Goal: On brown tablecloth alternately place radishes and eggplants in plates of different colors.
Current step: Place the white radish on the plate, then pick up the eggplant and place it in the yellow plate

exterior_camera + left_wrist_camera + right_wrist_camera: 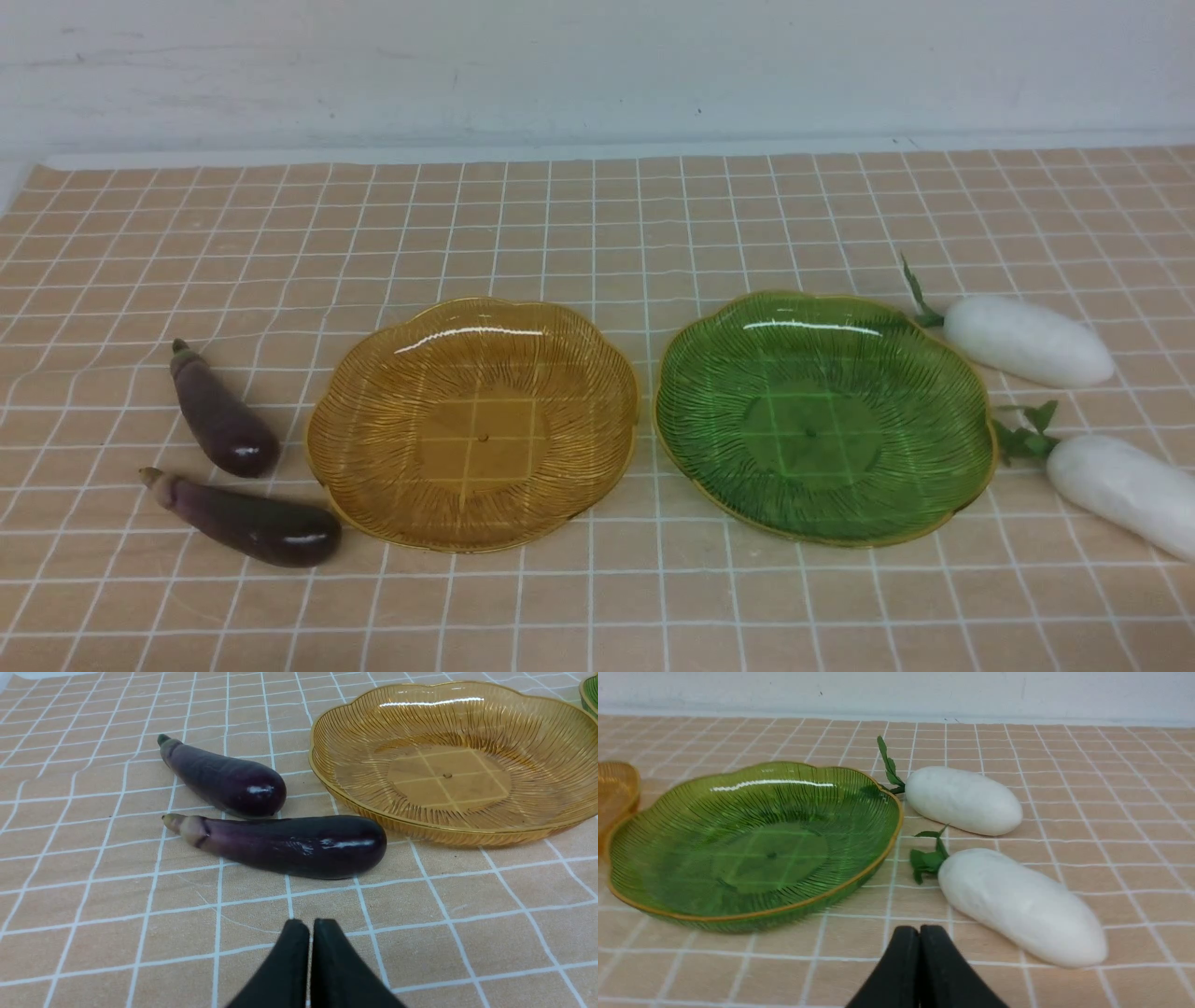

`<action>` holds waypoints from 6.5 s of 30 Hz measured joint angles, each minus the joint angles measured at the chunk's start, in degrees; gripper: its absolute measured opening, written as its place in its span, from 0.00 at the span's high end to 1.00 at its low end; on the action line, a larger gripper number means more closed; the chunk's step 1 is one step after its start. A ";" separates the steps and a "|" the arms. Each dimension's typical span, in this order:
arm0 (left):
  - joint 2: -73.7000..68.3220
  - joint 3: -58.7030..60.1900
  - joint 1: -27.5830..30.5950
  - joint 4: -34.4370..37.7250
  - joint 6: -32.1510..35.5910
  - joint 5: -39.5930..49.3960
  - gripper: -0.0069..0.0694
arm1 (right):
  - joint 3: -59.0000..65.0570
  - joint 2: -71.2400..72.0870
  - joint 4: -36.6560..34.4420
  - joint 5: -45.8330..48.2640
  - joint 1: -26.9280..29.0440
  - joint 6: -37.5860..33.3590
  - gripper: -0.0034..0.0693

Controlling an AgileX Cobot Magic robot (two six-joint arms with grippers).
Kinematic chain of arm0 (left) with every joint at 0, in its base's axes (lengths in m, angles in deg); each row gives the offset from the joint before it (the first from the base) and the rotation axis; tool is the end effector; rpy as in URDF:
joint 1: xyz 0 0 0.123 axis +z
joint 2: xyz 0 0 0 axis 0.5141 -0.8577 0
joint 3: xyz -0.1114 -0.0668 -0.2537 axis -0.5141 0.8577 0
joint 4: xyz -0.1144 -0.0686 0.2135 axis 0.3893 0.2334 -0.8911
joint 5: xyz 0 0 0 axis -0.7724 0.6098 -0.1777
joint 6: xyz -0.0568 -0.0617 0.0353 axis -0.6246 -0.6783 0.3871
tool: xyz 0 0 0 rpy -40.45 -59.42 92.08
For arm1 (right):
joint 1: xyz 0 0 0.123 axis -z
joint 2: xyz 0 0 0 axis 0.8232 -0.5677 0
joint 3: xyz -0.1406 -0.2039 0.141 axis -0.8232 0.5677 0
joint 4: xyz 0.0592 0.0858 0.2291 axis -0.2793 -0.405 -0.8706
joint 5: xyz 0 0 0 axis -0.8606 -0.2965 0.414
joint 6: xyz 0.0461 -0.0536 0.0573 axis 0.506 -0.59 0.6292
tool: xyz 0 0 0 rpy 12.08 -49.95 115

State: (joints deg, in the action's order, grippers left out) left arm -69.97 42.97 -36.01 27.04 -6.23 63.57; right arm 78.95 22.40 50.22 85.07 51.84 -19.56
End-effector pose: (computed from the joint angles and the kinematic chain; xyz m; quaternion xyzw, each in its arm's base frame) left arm 0.0519 -0.0071 0.1700 0.0429 0.8066 -0.0369 0.5885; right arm 0.0521 0.0073 0.1706 0.0264 0.8069 0.0841 0.5840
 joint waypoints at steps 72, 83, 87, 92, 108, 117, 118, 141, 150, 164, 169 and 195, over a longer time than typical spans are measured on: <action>0.00 0.00 0.00 -0.01 0.05 0.00 0.91 | -77.56 -99.18 -4.23 34.35 -4.91 -21.93 0.31; 0.00 0.00 0.00 -0.01 0.05 0.00 0.91 | -77.87 -106.40 -7.14 31.01 -11.60 -25.15 0.20; 0.00 0.00 0.00 -0.01 0.05 0.00 0.91 | -79.79 -107.29 -3.83 31.52 -11.60 -24.42 0.03; 0.00 0.00 0.00 -0.01 0.05 0.00 0.91 | -84.29 -107.92 1.57 33.98 -11.47 -22.70 0.08; 0.00 0.00 0.00 -0.01 0.05 0.00 0.91 | -95.55 -118.73 19.31 37.45 -1.52 -23.17 0.47; 0.00 0.00 0.00 3.90 -2.42 0.00 0.91 | -95.57 -125.08 23.76 32.81 -1.52 -23.31 0.06; 0.00 0.00 0.00 4.88 -3.63 0.00 0.91 | -95.57 -125.26 23.44 32.81 -1.52 -23.31 0.08; -6.78 -8.97 0.00 38.30 -14.35 -2.79 0.91 | -111.67 -113.34 -7.30 48.60 -1.93 -12.54 0.29; -37.54 -26.40 0.00 17.36 -16.95 15.28 0.88 | -96.88 -111.64 -7.06 49.46 -7.18 -12.47 0.29; -71.29 -38.89 0.00 6.62 -24.02 11.73 0.16 | -95.11 -115.17 2.81 49.03 -11.03 -5.06 0.05; -79.22 -38.89 0.98 4.72 -26.62 4.45 0.02 | -95.11 -115.17 2.81 49.01 -11.03 -4.81 0.00; -86.99 -45.08 2.85 4.58 -26.62 4.18 0.50 | -95.11 -115.18 3.01 48.86 -11.03 -4.68 0.07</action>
State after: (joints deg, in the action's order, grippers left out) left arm -156.96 -2.11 -33.16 31.62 -32.85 67.75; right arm -16.16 -92.78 53.22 133.93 40.80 -24.25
